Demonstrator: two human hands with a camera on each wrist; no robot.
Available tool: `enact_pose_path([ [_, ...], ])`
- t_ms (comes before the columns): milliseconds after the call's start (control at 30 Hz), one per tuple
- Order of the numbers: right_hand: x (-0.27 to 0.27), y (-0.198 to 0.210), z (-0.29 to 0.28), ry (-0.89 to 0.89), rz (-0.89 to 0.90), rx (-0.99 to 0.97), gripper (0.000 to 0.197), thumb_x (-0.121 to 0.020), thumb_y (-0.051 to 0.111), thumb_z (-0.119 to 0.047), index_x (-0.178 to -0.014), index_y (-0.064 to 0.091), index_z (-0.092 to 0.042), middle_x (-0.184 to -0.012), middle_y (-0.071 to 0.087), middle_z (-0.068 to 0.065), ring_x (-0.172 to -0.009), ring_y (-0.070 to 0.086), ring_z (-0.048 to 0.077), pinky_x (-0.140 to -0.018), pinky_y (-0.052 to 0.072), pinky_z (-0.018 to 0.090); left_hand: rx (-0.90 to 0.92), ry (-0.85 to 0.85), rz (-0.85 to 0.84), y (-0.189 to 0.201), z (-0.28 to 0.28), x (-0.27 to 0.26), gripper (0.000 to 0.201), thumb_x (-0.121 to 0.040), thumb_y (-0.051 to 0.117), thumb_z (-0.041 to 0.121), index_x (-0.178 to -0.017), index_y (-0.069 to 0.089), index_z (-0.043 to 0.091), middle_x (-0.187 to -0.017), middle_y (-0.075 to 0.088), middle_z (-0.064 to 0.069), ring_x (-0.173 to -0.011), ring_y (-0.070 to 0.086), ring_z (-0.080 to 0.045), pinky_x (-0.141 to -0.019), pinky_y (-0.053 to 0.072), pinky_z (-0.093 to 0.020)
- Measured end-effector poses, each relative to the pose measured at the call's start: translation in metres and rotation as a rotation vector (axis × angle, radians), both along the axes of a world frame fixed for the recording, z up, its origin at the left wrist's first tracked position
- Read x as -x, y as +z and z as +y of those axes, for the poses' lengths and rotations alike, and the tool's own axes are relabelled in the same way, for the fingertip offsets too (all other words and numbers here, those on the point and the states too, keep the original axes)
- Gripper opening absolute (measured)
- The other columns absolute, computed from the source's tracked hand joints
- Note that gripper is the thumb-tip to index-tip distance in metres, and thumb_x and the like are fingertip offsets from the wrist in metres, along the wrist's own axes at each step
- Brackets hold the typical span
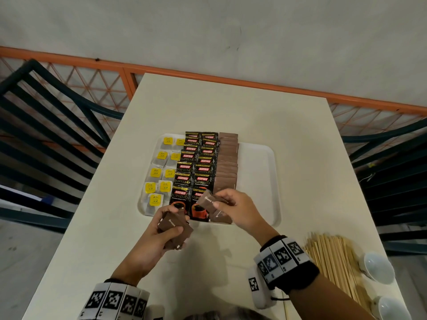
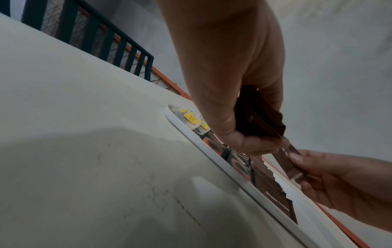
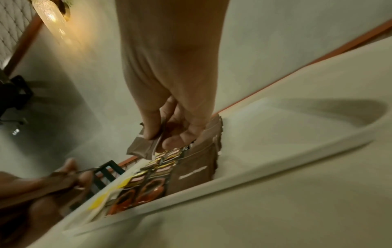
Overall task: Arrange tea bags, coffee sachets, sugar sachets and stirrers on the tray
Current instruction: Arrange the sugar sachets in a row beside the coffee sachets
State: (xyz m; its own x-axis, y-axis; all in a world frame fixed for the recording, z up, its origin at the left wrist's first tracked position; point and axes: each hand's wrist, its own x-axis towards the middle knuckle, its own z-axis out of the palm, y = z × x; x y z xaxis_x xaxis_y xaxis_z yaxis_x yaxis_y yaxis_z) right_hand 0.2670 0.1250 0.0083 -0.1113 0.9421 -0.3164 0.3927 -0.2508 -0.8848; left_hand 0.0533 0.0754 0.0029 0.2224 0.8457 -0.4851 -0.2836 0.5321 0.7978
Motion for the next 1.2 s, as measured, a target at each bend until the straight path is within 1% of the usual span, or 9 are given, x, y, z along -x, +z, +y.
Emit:
enact_pose_path([
  [133, -0.023, -0.006, 0.001, 0.041, -0.204, -0.079, 0.018, -0.080, 0.069, -0.011, -0.097, 0.066, -0.015, -0.083, 0.066, 0.000, -0.070, 0.056, 0.002, -0.064, 0.040, 0.005, 0.012, 0.029, -0.004, 0.000, 0.000, 0.001, 0.037, -0.086, 0.047, -0.013, -0.099, 0.053, 0.022, -0.104, 0.064, -0.011, -0.094, 0.060, -0.040, -0.058, 0.056, -0.034],
  [267, -0.027, -0.014, -0.003, 0.131, -0.268, -0.059, 0.014, -0.079, 0.070, -0.013, -0.092, 0.068, -0.015, -0.089, 0.066, -0.002, -0.074, 0.051, -0.004, -0.067, 0.038, 0.012, 0.018, 0.027, 0.006, 0.000, 0.000, -0.001, 0.037, -0.086, 0.048, -0.012, -0.100, 0.053, 0.022, -0.109, 0.062, -0.014, -0.097, 0.059, -0.042, -0.058, 0.056, -0.034],
  [367, -0.026, -0.018, -0.003, 0.165, -0.353, -0.089, 0.017, -0.080, 0.069, -0.016, -0.096, 0.067, -0.014, -0.090, 0.060, -0.003, -0.078, 0.050, 0.004, -0.069, 0.038, 0.016, 0.017, 0.021, 0.011, 0.001, 0.000, -0.002, 0.037, -0.087, 0.047, -0.012, -0.099, 0.053, 0.022, -0.106, 0.063, -0.011, -0.096, 0.060, -0.040, -0.058, 0.056, -0.033],
  [533, -0.021, -0.025, -0.008, 0.242, -0.589, -0.241, 0.037, -0.081, 0.066, -0.022, -0.117, 0.057, -0.021, -0.112, 0.047, 0.000, -0.108, 0.039, 0.015, -0.095, 0.035, 0.025, 0.017, 0.017, 0.016, 0.001, 0.000, -0.002, 0.037, -0.087, 0.047, -0.012, -0.101, 0.052, 0.021, -0.109, 0.063, -0.014, -0.094, 0.061, -0.040, -0.058, 0.056, -0.033],
  [733, -0.016, -0.022, -0.011, 0.344, -0.737, -0.345, 0.035, -0.088, 0.057, -0.027, -0.122, 0.054, -0.024, -0.121, 0.044, 0.002, -0.113, 0.036, 0.020, -0.097, 0.029, 0.030, 0.014, 0.017, 0.003, 0.002, 0.000, -0.003, 0.037, -0.086, 0.049, -0.011, -0.103, 0.053, 0.023, -0.111, 0.061, -0.014, -0.094, 0.061, -0.036, -0.059, 0.056, -0.034],
  [867, -0.001, -0.012, -0.016, 0.297, -0.563, -0.314, 0.030, -0.090, 0.052, -0.035, -0.117, 0.057, -0.022, -0.115, 0.049, 0.001, -0.108, 0.040, 0.016, -0.094, 0.032, 0.028, -0.006, -0.013, 0.004, 0.003, 0.000, -0.006, 0.042, -0.084, 0.053, -0.008, -0.112, 0.053, 0.024, -0.110, 0.063, -0.012, -0.091, 0.062, -0.030, -0.060, 0.056, -0.034],
  [1000, 0.020, 0.009, -0.026, 0.332, -0.147, -0.064, 0.026, -0.090, 0.054, -0.039, -0.101, 0.062, -0.017, -0.093, 0.062, -0.001, -0.082, 0.054, 0.010, -0.070, 0.041, 0.021, -0.022, -0.026, 0.023, 0.005, -0.001, -0.009, 0.053, -0.077, 0.068, -0.002, -0.120, 0.050, 0.024, -0.107, 0.062, -0.009, -0.082, 0.065, -0.024, -0.059, 0.055, -0.033],
  [1100, 0.028, 0.009, -0.033, 0.341, -0.057, 0.027, 0.017, -0.084, 0.064, -0.037, -0.091, 0.055, -0.024, -0.077, 0.056, -0.013, -0.069, 0.051, 0.002, -0.062, 0.037, 0.013, -0.039, -0.036, 0.029, 0.007, -0.001, -0.010, 0.046, -0.079, 0.067, 0.014, -0.121, 0.050, 0.023, -0.111, 0.060, -0.013, -0.081, 0.066, -0.024, -0.061, 0.056, -0.034],
  [1200, 0.028, 0.002, -0.035, 0.274, 0.013, 0.051, 0.013, -0.084, 0.065, -0.027, -0.088, 0.054, -0.021, -0.076, 0.057, -0.009, -0.067, 0.054, 0.004, -0.062, 0.041, 0.015, -0.053, -0.062, 0.036, 0.007, -0.002, -0.010, 0.038, -0.086, 0.060, 0.016, -0.122, 0.049, 0.025, -0.112, 0.060, -0.010, -0.080, 0.066, -0.021, -0.063, 0.056, -0.035],
])
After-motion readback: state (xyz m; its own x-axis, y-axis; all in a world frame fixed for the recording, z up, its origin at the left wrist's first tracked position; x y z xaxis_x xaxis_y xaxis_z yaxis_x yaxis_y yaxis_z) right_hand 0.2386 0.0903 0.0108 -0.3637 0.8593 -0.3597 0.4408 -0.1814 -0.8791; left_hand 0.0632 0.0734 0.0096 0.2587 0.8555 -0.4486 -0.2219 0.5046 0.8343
